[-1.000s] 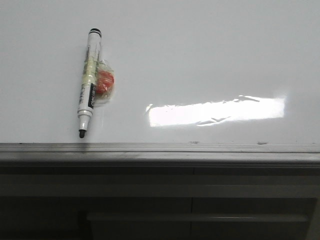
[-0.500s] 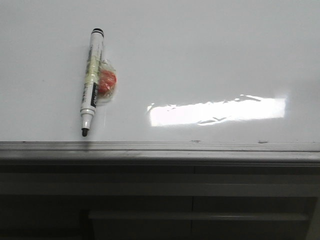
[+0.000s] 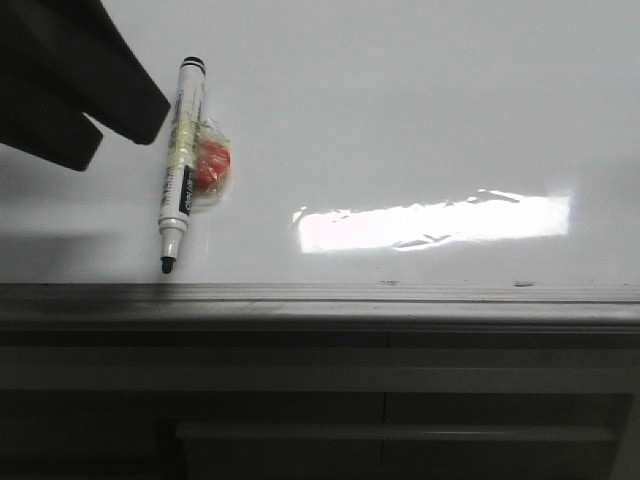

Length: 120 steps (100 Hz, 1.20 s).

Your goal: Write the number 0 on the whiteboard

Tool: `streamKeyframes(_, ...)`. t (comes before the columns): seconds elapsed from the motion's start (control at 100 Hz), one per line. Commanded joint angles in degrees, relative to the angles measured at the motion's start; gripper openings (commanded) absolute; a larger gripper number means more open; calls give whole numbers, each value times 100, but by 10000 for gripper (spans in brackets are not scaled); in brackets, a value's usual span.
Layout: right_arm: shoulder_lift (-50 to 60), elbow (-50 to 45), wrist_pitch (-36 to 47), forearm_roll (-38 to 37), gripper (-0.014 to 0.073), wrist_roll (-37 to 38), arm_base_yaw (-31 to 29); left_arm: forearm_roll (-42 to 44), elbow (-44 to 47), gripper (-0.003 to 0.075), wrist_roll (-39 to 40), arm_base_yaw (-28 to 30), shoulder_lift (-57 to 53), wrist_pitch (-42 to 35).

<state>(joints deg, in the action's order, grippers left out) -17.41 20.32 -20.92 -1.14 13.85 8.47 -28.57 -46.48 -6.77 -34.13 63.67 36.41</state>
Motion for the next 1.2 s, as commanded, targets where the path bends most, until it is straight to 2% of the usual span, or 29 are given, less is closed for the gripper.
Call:
streamKeyframes(0.0,-86,201,423,-24,392,-70,11,-236,-206,369,62,-40,86,-440)
streamKeyframes(0.46,-86,201,423,-24,392,-70,11,-216,-206,360,62,-40,1016,-701)
streamKeyframes(0.61,-86,201,423,-24,392,-70,11,-172,-206,227,62,-40,1171,-701)
streamKeyframes(0.78,-86,201,420,-24,392,-84,11,132,-206,-20,52,-40,1185,-807)
streamKeyframes(0.81,-86,201,420,-24,392,-123,22,133,-206,-18,29,-40,1174,-807)
streamKeyframes(0.89,-86,300,419,60,392,-416,149,133,-206,-20,-116,-84,1114,-731)
streamKeyframes(1.0,-100,645,351,498,392,-1174,512,133,-206,-20,-912,-416,813,-669)
streamKeyframes(1.191,-815,1647,-563,1427,392,-2855,1800,186,-206,-20,-2689,-1298,126,-295)
